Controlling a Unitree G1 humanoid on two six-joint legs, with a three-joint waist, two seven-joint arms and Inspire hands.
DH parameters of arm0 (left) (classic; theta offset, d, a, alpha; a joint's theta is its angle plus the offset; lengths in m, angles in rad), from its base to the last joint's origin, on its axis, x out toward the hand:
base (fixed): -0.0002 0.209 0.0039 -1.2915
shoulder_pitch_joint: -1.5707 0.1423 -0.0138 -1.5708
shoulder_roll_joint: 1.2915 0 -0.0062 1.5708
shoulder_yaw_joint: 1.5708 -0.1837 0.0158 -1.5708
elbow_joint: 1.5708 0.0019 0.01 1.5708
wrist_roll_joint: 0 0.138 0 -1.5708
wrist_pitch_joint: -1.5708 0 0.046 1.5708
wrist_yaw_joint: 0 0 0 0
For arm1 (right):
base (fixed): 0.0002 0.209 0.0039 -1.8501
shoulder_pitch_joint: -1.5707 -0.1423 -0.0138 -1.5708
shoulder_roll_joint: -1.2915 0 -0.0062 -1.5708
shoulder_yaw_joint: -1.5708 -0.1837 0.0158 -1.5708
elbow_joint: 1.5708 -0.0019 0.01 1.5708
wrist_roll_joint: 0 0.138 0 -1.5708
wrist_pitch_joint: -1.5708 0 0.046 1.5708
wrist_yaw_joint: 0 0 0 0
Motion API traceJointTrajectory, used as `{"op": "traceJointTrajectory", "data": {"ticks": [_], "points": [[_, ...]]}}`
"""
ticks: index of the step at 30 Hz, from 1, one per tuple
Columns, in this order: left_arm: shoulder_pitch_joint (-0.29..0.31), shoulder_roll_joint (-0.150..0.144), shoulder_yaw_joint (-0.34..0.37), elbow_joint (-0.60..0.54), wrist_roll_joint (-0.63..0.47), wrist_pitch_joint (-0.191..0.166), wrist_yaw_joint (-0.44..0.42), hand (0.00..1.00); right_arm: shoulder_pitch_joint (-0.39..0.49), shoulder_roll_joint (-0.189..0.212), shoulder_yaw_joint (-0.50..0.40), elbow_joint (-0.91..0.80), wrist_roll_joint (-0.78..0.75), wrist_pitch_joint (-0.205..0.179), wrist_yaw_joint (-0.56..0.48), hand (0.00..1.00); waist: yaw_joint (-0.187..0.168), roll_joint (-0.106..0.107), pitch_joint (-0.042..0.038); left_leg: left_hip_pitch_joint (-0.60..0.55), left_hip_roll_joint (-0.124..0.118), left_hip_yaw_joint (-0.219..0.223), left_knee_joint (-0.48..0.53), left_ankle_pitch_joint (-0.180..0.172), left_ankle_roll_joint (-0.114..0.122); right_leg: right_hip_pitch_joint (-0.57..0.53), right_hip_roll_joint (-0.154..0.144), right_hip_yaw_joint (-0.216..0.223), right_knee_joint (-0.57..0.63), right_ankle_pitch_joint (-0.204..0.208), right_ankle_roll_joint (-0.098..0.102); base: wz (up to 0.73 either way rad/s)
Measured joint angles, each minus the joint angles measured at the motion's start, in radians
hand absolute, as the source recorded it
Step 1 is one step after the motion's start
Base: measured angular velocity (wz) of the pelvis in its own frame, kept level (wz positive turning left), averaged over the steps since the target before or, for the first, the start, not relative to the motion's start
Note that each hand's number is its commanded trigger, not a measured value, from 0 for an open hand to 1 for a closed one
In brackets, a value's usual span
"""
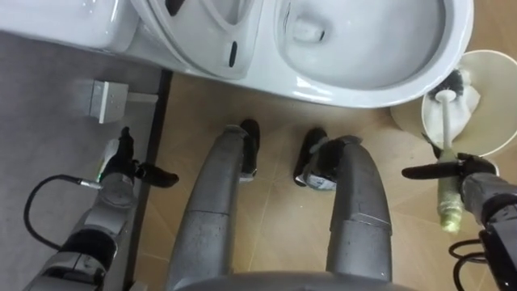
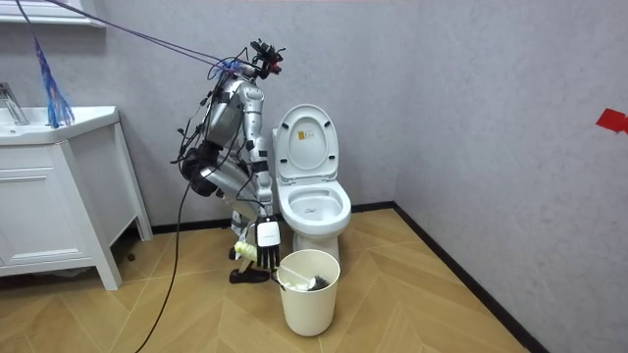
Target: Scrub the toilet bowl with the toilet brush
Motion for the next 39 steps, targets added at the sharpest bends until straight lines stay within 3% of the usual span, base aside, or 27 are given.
{"op": "traceJointTrajectory", "data": {"ticks": [8,24,30,36,39], "points": [[0.001,0.000,-0.031,0.000,0.000,-0.001,-0.019,0.00,0.036,-0.020,0.070,0.028,-0.002,-0.001,0.032,0.00,0.038,0.024,-0.0005,0.010,-0.002,0.001,0.000,0.000,-0.001,0.007,-0.002,0.001,0.002,-0.001,-0.001,0.00],[0.004,-0.001,-0.082,-0.001,-0.001,0.000,-0.017,0.00,0.060,-0.022,0.108,0.027,0.003,-0.001,0.076,0.00,0.036,0.023,-0.0007,0.021,-0.012,0.001,0.001,0.001,-0.002,0.014,-0.002,0.008,0.009,-0.003,0.000,0.00],[0.040,0.000,-0.083,-0.028,-0.006,0.004,-0.013,0.00,0.111,-0.014,0.107,0.028,0.017,0.000,0.097,0.00,0.032,0.022,-0.0018,0.062,-0.010,0.005,-0.015,0.000,-0.002,0.054,-0.001,0.008,-0.008,-0.002,0.002,0.00],[0.057,0.000,-0.090,-0.025,-0.096,-0.002,-0.001,0.00,0.156,0.014,0.103,0.029,0.166,0.018,0.068,0.00,0.006,0.021,-0.0027,0.075,-0.010,0.005,-0.027,0.001,-0.002,0.067,0.003,0.010,-0.023,0.004,0.007,-0.03],[0.063,0.000,-0.091,-0.031,-0.135,-0.003,0.012,0.00,0.158,0.026,0.064,0.028,0.332,0.018,0.051,0.00,-0.007,0.021,-0.0029,0.067,-0.012,0.007,-0.026,0.001,0.000,0.058,0.011,0.017,-0.023,0.006,0.012,-0.02]]}}
